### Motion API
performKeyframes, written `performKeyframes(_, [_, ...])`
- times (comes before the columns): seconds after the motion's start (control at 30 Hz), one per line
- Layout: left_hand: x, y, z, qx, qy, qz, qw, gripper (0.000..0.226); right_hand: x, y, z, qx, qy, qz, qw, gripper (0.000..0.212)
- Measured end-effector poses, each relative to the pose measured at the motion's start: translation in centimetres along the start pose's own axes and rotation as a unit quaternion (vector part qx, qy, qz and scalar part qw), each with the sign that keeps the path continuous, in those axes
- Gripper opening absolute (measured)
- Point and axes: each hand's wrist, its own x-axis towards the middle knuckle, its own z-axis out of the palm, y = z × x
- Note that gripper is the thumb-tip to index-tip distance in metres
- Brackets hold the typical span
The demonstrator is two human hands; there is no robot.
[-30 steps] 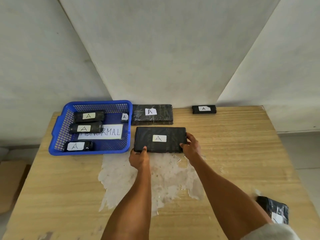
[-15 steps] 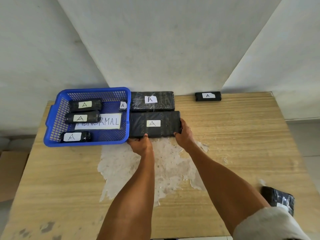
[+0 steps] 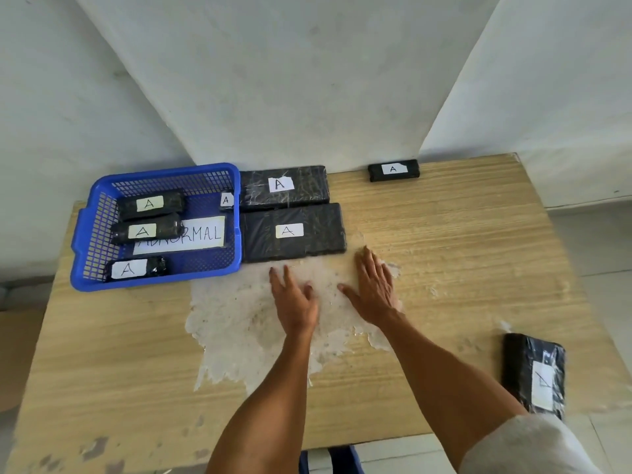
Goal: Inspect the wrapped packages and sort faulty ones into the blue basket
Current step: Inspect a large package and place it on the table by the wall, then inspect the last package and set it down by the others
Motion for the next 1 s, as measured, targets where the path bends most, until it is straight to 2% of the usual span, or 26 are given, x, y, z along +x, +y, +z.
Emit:
performKeyframes(0.07, [-1.8, -0.8, 1.6, 0.107, -0.051, 0.080, 0.990, 0.069, -2.5, 1.8, 0.5, -0.022, 0.026, 0.008, 0.999, 0.084])
performKeyframes(0.2, [-4.4, -0.9, 3.8, 0.198, -0.093, 0.113, 0.969, 0.070, -6.8, 4.6, 0.5, -0.030, 0.040, 0.053, 0.997, 0.072])
performKeyframes(0.33, [-6.4, -0.1, 6.4, 0.240, -0.096, 0.175, 0.950, 0.074, -10.4, 7.4, -0.1, -0.038, 0.056, 0.092, 0.993, 0.069])
performKeyframes(0.7, [-12.8, 3.7, 12.2, 0.260, -0.108, 0.292, 0.914, 0.073, -16.5, 11.5, -1.1, 0.022, 0.066, 0.089, 0.994, 0.054])
performKeyframes(0.73, [-13.2, 4.2, 12.5, 0.263, -0.113, 0.292, 0.913, 0.072, -16.6, 11.7, -1.3, 0.051, 0.088, 0.085, 0.991, 0.053])
performKeyframes(0.8, [-13.8, 5.1, 13.0, 0.272, -0.124, 0.299, 0.906, 0.071, -17.4, 12.1, -1.8, 0.094, 0.186, 0.071, 0.975, 0.053])
performKeyframes(0.9, [-14.8, 6.3, 14.0, 0.291, -0.145, 0.308, 0.894, 0.068, -19.2, 13.9, -2.4, 0.026, 0.365, 0.073, 0.928, 0.053])
performKeyframes(0.93, [-15.2, 6.9, 14.3, 0.296, -0.153, 0.298, 0.895, 0.068, -19.9, 14.6, -2.8, -0.008, 0.395, 0.107, 0.912, 0.055])
performKeyframes(1.0, [-16.6, 8.2, 15.0, 0.290, -0.167, 0.275, 0.901, 0.070, -21.4, 15.8, -3.5, -0.063, 0.405, 0.226, 0.884, 0.057])
